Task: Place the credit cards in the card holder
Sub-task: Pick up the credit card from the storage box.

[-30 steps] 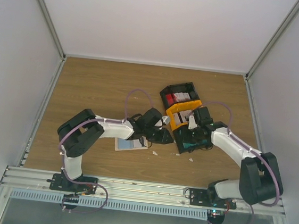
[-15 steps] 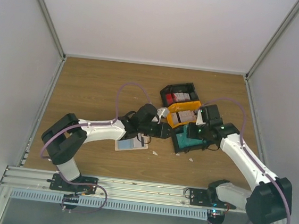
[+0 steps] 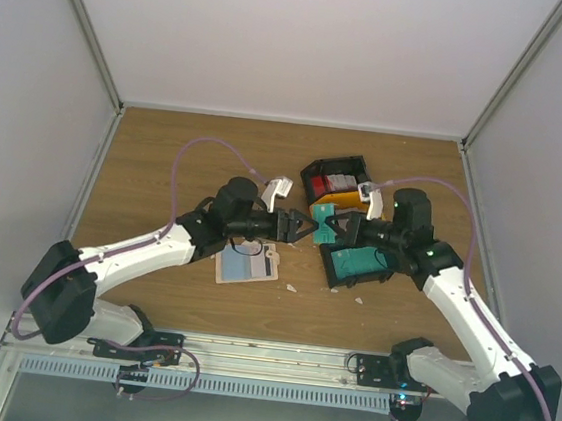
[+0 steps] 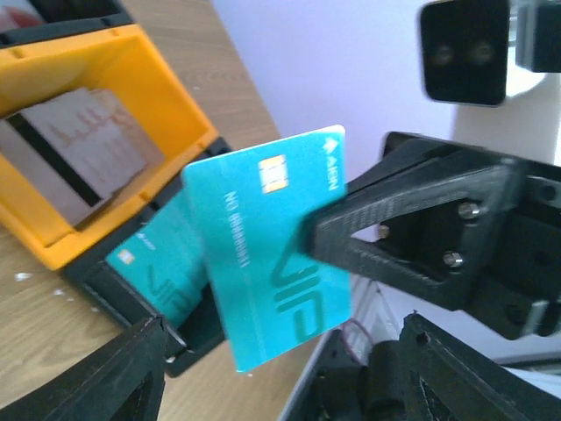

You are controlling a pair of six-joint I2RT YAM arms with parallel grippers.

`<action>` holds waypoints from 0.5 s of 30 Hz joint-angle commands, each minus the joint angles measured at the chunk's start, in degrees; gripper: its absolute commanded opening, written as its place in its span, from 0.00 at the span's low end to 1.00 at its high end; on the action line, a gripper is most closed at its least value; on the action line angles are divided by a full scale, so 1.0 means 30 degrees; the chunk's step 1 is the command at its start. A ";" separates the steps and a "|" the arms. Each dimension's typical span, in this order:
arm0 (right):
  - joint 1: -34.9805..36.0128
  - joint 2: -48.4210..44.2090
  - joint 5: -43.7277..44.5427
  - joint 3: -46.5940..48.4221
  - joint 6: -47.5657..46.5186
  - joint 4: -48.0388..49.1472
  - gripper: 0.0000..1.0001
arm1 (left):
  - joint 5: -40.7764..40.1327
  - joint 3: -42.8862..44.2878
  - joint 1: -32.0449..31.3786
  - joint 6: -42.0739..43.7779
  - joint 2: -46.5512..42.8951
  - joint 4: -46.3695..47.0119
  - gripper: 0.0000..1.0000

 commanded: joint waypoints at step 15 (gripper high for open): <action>0.0067 -0.1979 -0.9449 -0.1870 0.2582 0.6253 0.01 | 0.3693 -0.1547 -0.0025 -0.2134 -0.2846 0.2842 0.05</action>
